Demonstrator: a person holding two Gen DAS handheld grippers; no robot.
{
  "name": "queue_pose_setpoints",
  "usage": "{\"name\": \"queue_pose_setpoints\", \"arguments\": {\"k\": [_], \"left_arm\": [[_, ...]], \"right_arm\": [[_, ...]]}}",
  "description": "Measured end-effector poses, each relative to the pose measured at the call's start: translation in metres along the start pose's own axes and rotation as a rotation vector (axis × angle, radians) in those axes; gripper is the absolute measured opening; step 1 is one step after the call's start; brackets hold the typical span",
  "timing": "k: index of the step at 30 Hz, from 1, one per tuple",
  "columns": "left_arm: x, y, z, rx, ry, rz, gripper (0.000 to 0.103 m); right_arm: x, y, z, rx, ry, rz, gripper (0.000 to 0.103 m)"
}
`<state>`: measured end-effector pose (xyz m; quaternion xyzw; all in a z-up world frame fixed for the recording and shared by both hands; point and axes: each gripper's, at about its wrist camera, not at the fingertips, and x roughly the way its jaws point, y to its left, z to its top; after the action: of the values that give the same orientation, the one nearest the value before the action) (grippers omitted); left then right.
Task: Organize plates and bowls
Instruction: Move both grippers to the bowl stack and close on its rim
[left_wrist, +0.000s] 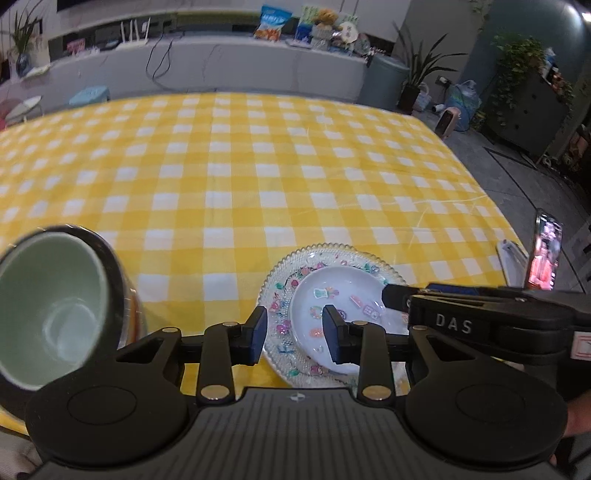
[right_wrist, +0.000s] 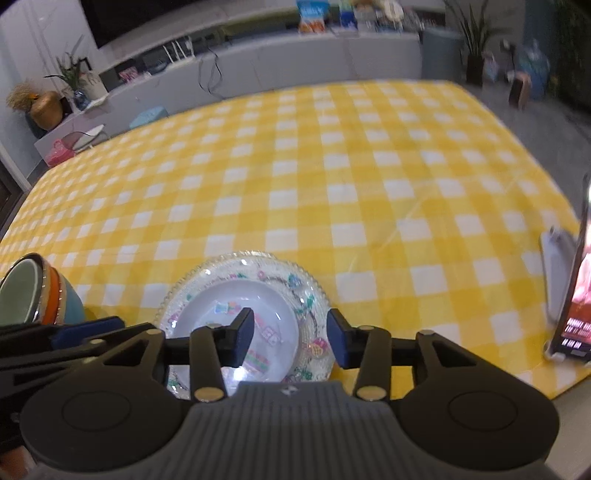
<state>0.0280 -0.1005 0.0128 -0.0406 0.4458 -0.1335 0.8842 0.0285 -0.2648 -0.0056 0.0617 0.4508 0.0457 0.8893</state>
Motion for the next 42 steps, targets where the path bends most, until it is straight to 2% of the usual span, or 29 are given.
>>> {"name": "queue_pose_setpoints", "arguments": {"k": [4, 5, 8, 13, 20, 25, 28, 34, 37, 42], "left_arm": [[-0.026, 0.004, -0.005, 0.032, -0.040, -0.004, 0.040], [-0.033, 0.005, -0.007, 0.038, -0.051, 0.003, 0.040], [-0.055, 0.013, -0.011, 0.046, -0.090, 0.021, 0.041], [-0.088, 0.041, -0.019, -0.004, -0.152, 0.060, 0.049], [-0.118, 0.096, -0.026, -0.146, -0.196, 0.165, 0.060], [-0.120, 0.140, -0.032, -0.297, -0.190, 0.206, 0.066], [-0.117, 0.165, -0.037, -0.414, -0.175, 0.172, 0.068], [-0.097, 0.197, -0.038, -0.580, -0.135, 0.096, 0.069], [-0.086, 0.205, -0.037, -0.627, -0.125, 0.081, 0.070], [-0.062, 0.206, -0.033, -0.635, -0.081, 0.084, 0.071]], "right_arm": [[-0.016, 0.016, -0.006, -0.079, -0.059, -0.042, 0.047], [-0.022, 0.022, -0.007, -0.093, -0.074, -0.043, 0.051], [-0.034, 0.035, -0.016, -0.088, -0.081, 0.016, 0.056], [-0.050, 0.064, -0.031, -0.087, -0.088, 0.084, 0.063], [-0.062, 0.103, -0.039, -0.044, -0.056, 0.201, 0.071], [-0.054, 0.127, -0.036, 0.005, -0.017, 0.257, 0.072], [-0.043, 0.135, -0.032, 0.062, 0.029, 0.276, 0.072], [-0.018, 0.144, -0.027, 0.156, 0.106, 0.288, 0.072], [-0.006, 0.146, -0.021, 0.192, 0.128, 0.281, 0.072], [0.012, 0.147, -0.013, 0.231, 0.170, 0.294, 0.072]]}}
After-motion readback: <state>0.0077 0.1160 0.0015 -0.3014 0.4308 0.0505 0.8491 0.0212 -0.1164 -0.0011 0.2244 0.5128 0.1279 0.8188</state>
